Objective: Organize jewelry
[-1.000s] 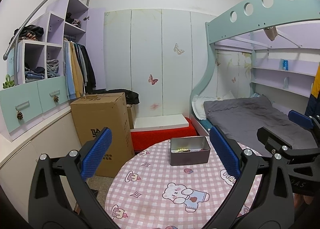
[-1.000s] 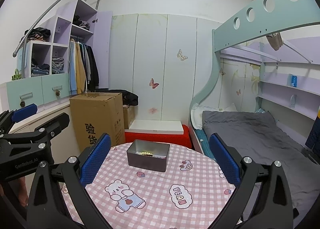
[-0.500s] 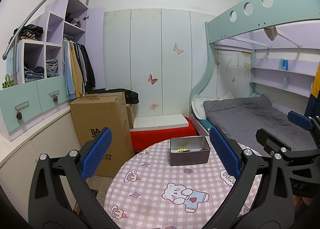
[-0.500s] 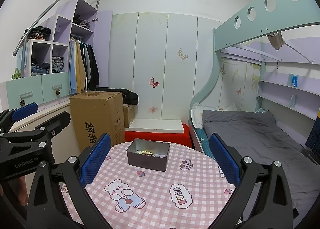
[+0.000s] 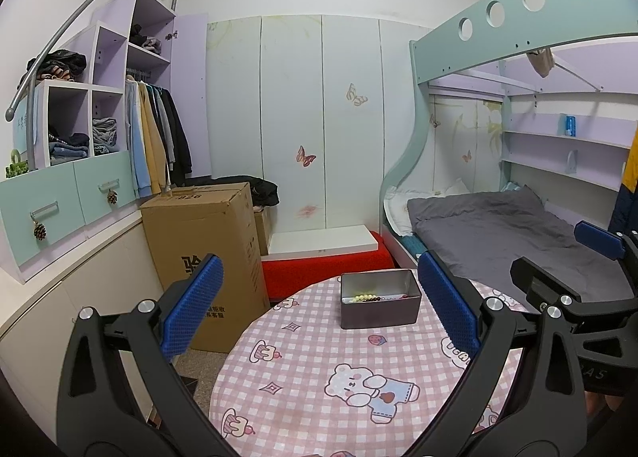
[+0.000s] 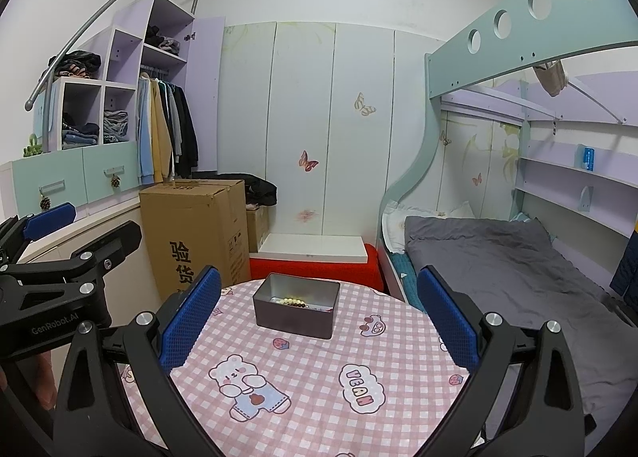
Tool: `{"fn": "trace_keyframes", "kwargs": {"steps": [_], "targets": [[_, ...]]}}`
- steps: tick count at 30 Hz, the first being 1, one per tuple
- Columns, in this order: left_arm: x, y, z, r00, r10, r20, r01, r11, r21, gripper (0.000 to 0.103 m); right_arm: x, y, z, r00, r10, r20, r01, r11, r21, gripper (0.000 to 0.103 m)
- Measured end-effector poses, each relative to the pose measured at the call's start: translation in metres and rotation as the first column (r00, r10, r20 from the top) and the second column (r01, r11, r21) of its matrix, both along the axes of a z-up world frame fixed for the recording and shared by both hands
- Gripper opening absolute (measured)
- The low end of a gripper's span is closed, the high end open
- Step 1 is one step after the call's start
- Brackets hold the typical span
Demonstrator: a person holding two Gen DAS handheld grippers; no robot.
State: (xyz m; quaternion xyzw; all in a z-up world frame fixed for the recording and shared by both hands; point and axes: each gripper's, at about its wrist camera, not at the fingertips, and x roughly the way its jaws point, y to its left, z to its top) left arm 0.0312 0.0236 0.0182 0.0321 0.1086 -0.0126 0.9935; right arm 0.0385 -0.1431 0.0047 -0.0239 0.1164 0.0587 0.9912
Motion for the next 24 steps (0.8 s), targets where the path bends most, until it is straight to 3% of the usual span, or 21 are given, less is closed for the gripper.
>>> {"fn": "trace_keyframes", "kwargs": {"steps": [24], "targets": [[0.0003, -0.0006, -0.007, 1.0, 0.002, -0.013, -0.002, 1.0, 0.006, 0.096, 0.0009, -0.0024, -0.003, 1.0, 0.0, -0.014, 0.0, 1.0, 0.0, 0.095]]}}
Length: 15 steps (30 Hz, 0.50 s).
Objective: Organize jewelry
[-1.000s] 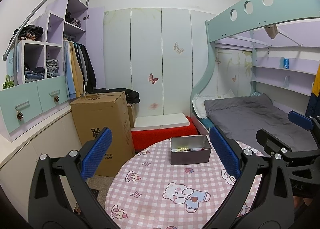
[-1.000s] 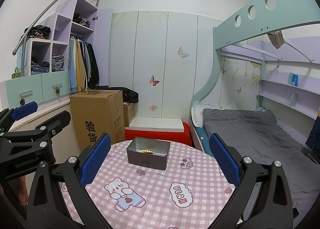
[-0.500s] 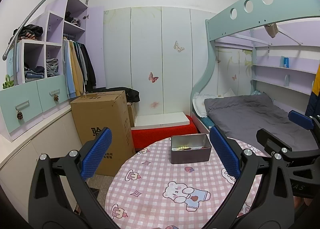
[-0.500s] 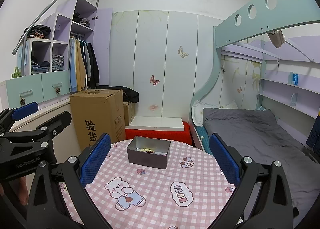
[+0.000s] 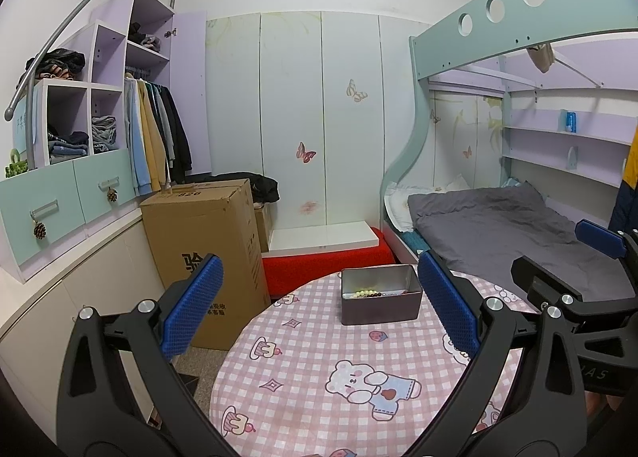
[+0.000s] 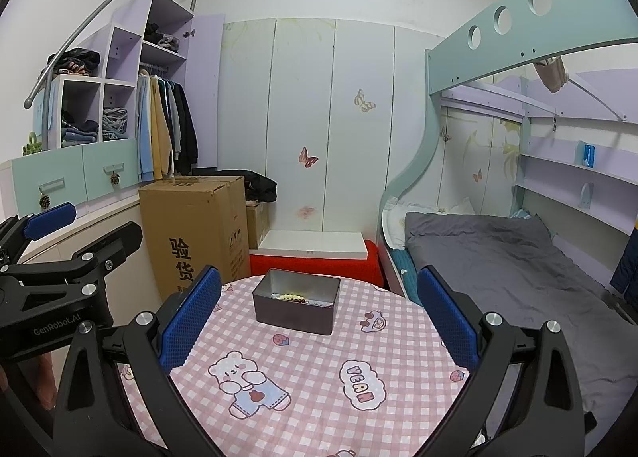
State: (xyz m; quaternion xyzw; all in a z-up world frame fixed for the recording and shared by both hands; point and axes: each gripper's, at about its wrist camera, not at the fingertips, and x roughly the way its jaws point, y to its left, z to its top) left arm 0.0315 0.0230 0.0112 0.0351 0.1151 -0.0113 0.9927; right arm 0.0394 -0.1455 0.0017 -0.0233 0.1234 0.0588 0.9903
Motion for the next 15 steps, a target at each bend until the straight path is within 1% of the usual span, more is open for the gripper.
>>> {"fn": "trace_keyframes", "kwargs": {"steps": [15], "targets": [[0.0012, 0.0007, -0.0058, 1.0, 0.001, -0.016, -0.001, 1.0, 0.005, 0.096, 0.0019, 0.0006, -0.0005, 1.0, 0.0, -0.01, 0.0, 1.0, -0.003, 0.095]]}}
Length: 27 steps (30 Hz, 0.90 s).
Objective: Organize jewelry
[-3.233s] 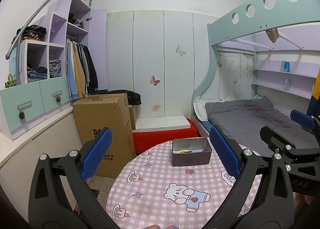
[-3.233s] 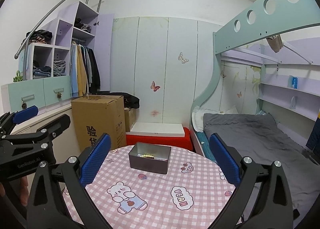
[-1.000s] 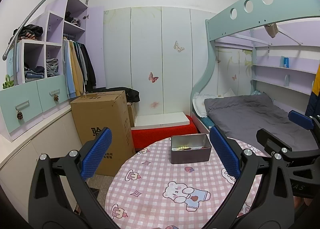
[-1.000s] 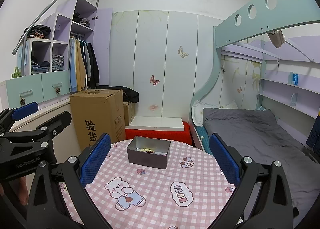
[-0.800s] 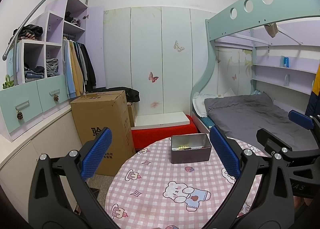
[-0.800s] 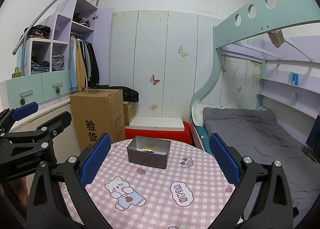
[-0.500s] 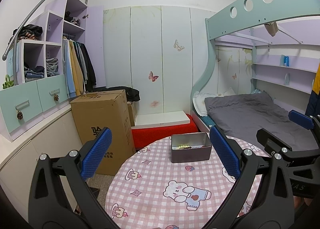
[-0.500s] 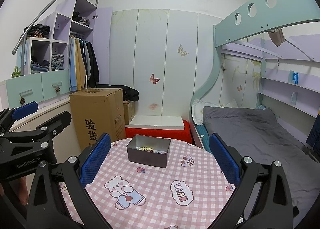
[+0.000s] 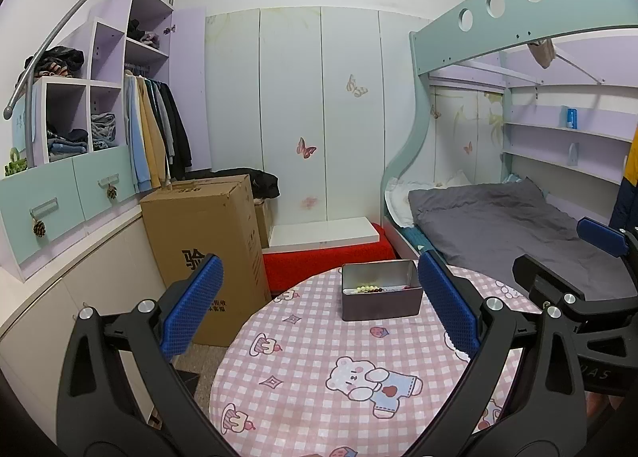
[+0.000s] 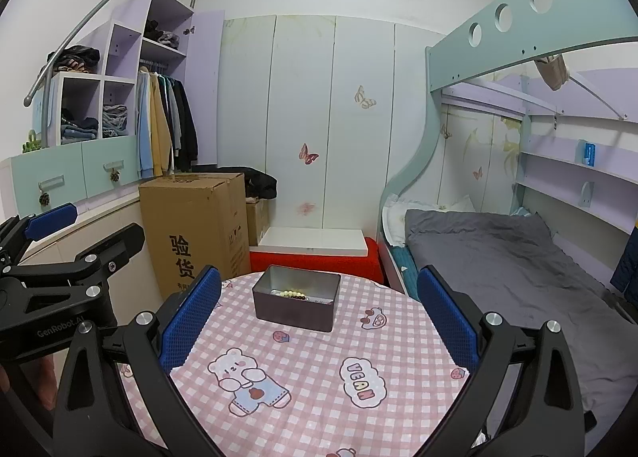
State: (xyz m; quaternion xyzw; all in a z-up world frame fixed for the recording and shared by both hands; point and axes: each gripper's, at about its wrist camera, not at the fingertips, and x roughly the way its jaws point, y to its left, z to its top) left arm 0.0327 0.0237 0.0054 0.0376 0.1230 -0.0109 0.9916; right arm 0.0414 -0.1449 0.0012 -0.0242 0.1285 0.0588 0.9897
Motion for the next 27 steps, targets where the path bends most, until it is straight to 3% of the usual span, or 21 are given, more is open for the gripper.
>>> {"fn": "trace_keyframes", "kwargs": {"steps": [27], "targets": [[0.029, -0.007, -0.014, 0.998, 0.007, -0.06, -0.006, 1.0, 0.016, 0.096, 0.024, -0.005, -0.015, 0.998, -0.004, -0.056, 0.004, 1.0, 0.003, 0.095]]}}
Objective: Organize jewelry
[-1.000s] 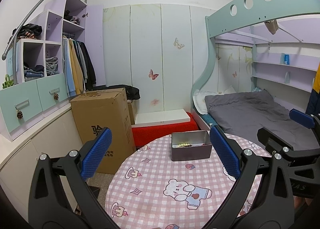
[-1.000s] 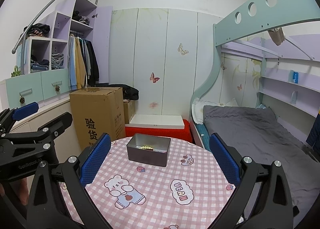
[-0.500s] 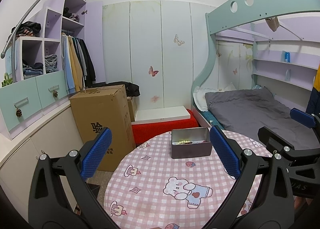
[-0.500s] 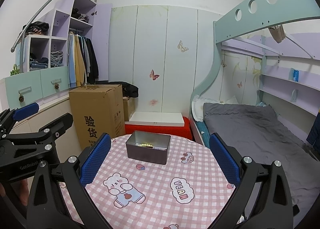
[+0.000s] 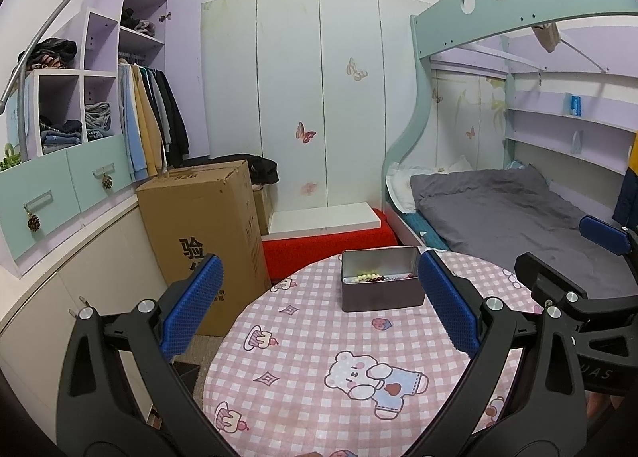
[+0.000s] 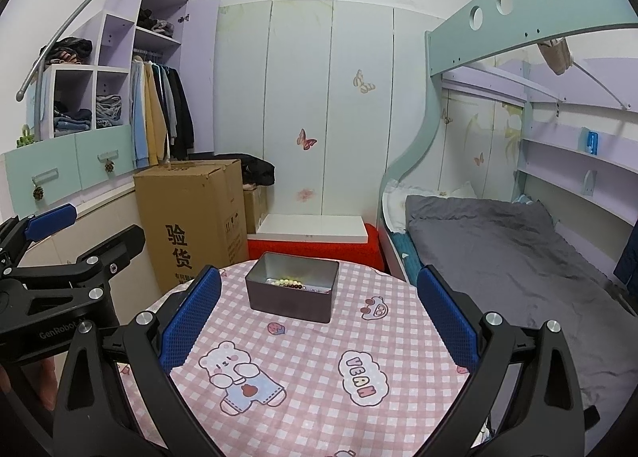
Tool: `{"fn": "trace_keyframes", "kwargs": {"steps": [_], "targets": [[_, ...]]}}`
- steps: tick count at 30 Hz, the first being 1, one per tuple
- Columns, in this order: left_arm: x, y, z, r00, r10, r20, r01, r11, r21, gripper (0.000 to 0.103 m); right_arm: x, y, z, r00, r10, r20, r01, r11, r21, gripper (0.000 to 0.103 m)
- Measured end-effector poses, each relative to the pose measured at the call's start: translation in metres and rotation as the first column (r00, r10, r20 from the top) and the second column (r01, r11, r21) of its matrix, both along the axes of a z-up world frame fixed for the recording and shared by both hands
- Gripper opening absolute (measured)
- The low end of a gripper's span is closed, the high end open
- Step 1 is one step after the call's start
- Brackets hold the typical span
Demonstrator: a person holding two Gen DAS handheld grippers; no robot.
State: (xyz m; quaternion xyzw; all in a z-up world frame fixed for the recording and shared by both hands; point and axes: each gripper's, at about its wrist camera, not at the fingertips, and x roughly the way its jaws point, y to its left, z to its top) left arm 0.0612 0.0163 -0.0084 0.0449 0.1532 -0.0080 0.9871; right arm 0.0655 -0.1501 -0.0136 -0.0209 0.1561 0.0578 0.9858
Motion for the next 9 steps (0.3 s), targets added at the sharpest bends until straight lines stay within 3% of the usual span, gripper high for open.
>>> {"fn": "trace_keyframes", "kwargs": {"steps": [9], "targets": [[0.023, -0.005, -0.018, 0.998, 0.0, -0.062, 0.0, 1.0, 0.004, 0.096, 0.02, -0.003, -0.014, 0.998, -0.009, -0.055, 0.009, 1.0, -0.006, 0.095]]}}
